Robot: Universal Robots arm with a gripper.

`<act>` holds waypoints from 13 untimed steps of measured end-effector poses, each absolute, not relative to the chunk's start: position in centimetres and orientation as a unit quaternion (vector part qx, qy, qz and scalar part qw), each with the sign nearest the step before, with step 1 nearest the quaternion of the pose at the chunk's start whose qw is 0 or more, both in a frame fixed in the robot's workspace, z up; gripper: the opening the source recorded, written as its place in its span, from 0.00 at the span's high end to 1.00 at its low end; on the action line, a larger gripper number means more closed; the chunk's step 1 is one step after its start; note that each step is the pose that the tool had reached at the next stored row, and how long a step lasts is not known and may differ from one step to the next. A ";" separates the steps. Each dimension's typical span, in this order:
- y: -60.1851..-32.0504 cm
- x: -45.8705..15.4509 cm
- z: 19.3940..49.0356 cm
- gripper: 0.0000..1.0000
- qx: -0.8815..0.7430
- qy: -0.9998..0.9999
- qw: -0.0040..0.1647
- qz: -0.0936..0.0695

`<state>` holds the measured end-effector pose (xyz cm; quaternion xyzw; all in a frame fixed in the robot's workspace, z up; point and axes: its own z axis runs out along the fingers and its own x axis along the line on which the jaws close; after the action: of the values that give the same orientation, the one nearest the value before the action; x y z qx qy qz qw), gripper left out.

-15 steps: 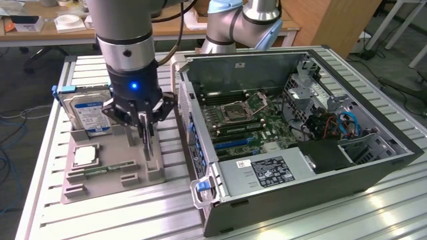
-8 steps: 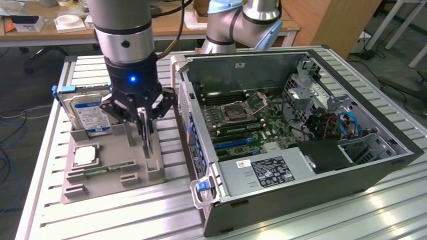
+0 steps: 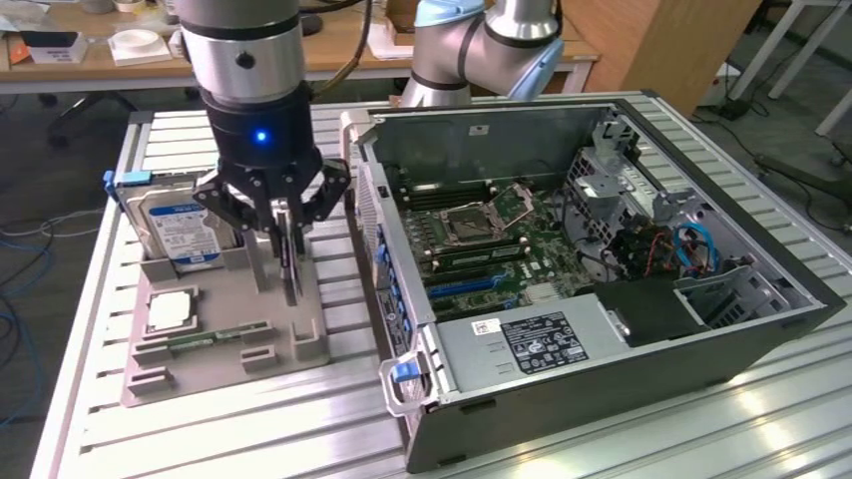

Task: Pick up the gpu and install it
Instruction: 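Pick up the gpu and move the gpu toward the slot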

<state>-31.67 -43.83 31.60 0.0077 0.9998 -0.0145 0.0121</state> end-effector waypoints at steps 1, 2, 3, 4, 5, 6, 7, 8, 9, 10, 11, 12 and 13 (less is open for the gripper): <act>-43.8 -31.7 31.8 0.73 0.008 1.000 0.012 -0.014; -43.8 -31.7 32.1 0.73 0.008 1.000 0.012 -0.014; -43.8 -31.7 32.3 0.73 0.008 1.000 0.012 -0.014; -43.8 -31.7 32.5 0.73 0.008 1.000 0.012 -0.014; -43.8 -31.7 32.7 0.73 0.008 1.000 0.012 -0.014; -43.8 -31.7 32.7 0.73 0.008 1.000 0.012 -0.014; -43.8 -31.7 32.7 0.73 0.008 1.000 0.012 -0.014; -43.8 -31.7 32.7 0.73 0.008 1.000 0.012 -0.014; -43.8 -31.7 32.7 0.73 0.008 1.000 0.012 -0.014; -43.8 -31.7 32.7 0.73 0.008 1.000 0.012 -0.014; -43.8 -31.7 32.7 0.73 0.008 1.000 0.012 -0.014; -43.8 -31.7 32.8 0.73 0.008 1.000 0.012 -0.015; -43.8 -31.7 32.9 0.73 0.008 1.000 0.012 -0.014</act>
<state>-31.67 -43.83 32.92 0.0077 0.9998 -0.0143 0.0119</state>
